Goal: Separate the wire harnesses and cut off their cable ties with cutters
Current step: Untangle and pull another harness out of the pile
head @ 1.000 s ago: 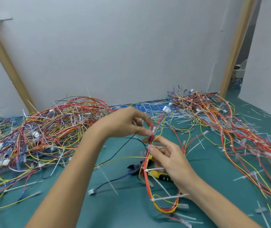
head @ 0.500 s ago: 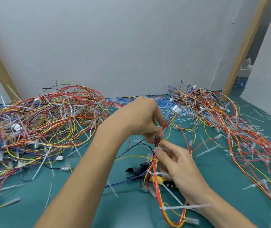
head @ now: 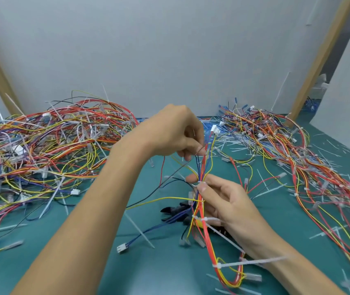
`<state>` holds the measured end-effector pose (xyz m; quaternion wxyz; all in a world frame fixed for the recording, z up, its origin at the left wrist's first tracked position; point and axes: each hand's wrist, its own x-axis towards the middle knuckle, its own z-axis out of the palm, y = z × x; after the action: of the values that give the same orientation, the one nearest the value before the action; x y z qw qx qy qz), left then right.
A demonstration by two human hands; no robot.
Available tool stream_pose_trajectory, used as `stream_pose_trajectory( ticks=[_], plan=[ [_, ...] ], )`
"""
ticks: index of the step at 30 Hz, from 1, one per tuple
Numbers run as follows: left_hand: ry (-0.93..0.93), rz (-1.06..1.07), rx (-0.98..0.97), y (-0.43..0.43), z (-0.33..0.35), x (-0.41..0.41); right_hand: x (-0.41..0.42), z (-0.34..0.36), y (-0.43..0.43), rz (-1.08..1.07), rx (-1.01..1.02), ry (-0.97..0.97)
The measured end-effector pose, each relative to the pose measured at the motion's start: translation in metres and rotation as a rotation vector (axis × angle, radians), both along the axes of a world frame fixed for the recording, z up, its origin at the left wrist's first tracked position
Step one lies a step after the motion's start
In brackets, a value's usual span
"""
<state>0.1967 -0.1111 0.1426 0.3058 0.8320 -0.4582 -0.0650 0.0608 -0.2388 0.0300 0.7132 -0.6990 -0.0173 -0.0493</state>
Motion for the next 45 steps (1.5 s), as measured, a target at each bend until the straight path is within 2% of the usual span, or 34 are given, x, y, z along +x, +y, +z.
stream_pose_trajectory(
  ticks=[4,6,11,16,20,22,27,29,32,36,39,43,45],
  plan=[
    [-0.079,0.095,-0.156,0.009,0.006,0.005,-0.002,0.0,0.001,0.024,-0.054,-0.021],
    [-0.102,0.134,-0.225,0.01,0.006,0.005,-0.001,0.0,0.0,0.011,-0.012,-0.015],
    [-0.239,0.244,-0.315,-0.004,-0.001,0.001,0.001,0.0,-0.005,0.003,0.027,-0.016],
    [-0.344,0.416,-0.45,-0.011,-0.004,-0.002,-0.002,0.005,-0.006,0.011,-0.036,-0.011],
    [-0.239,0.356,-0.49,-0.004,0.004,-0.002,-0.006,0.004,-0.002,0.088,-0.081,-0.012],
    [-0.249,0.361,-0.444,0.001,0.008,-0.001,-0.007,0.006,-0.002,0.088,-0.077,-0.019],
    [-0.336,0.507,-0.171,0.019,0.026,-0.004,-0.004,0.005,-0.004,-0.031,-0.143,-0.064],
    [-0.267,0.434,0.017,0.026,0.036,-0.013,-0.004,0.003,-0.005,-0.053,-0.185,-0.081],
    [-0.072,0.213,0.319,0.025,0.04,-0.032,-0.003,0.003,-0.005,-0.158,-0.184,-0.104],
    [0.015,0.152,0.503,0.009,0.022,-0.039,-0.002,0.004,-0.01,-0.246,-0.181,-0.11],
    [0.147,0.214,0.388,0.012,0.01,-0.027,-0.002,0.005,-0.012,-0.245,-0.133,-0.065],
    [0.241,0.354,0.019,0.026,0.003,-0.005,-0.002,0.009,-0.017,-0.244,0.013,-0.069],
    [0.222,0.37,-0.001,0.027,-0.004,0.003,-0.001,0.011,-0.019,-0.245,0.08,-0.079]
  ],
)
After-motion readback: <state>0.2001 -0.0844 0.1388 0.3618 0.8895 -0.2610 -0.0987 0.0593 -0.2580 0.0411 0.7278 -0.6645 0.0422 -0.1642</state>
